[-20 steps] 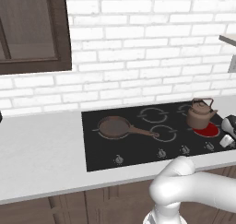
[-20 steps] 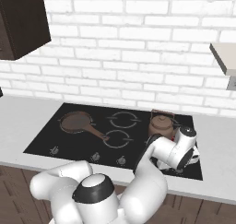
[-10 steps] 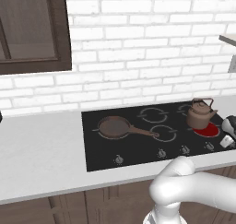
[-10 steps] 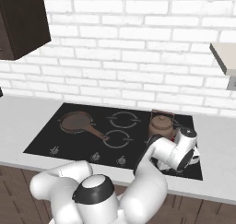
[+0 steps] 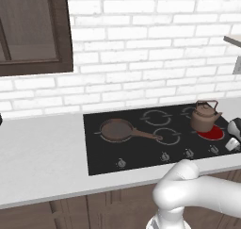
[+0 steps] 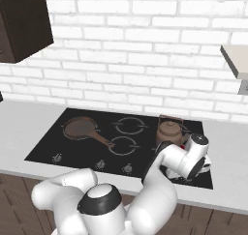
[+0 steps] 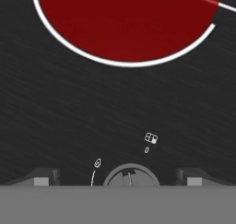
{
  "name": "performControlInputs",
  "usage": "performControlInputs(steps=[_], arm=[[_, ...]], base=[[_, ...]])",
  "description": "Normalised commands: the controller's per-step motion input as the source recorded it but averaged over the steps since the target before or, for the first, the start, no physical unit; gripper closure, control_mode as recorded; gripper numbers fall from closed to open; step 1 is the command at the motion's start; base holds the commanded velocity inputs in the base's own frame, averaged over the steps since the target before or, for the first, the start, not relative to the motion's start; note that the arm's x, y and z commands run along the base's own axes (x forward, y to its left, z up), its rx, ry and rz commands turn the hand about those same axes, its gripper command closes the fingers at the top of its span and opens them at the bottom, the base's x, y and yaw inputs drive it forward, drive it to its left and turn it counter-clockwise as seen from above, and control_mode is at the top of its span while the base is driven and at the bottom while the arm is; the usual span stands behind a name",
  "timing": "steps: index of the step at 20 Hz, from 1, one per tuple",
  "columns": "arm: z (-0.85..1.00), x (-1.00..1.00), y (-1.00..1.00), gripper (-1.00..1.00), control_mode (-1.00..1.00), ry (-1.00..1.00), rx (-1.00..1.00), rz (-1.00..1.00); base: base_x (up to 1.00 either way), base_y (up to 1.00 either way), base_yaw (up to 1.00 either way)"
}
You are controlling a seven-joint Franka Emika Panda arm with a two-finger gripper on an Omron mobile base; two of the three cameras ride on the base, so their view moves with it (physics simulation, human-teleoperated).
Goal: Pick the kettle from the counter and place it on a stove burner. Then turn the burner on.
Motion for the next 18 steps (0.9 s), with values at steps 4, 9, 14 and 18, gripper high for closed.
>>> performControlInputs(steps=[4,9,14,18], arm=[[0.00,0.00,0.00,-1.00,-1.00,0.00,0.00,0.00],[0.00,0.00,0.00,-1.00,-1.00,0.00,0.00,0.00],[0.00,0.00,0.00,-1.00,-1.00,0.00,0.00,0.00],[0.00,0.00,0.00,-1.00,-1.00,0.00,0.00,0.00]], base=[[0.00,0.00,0.00],[0.00,0.00,0.00],[0.00,0.00,0.00],[0.00,0.00,0.00]])
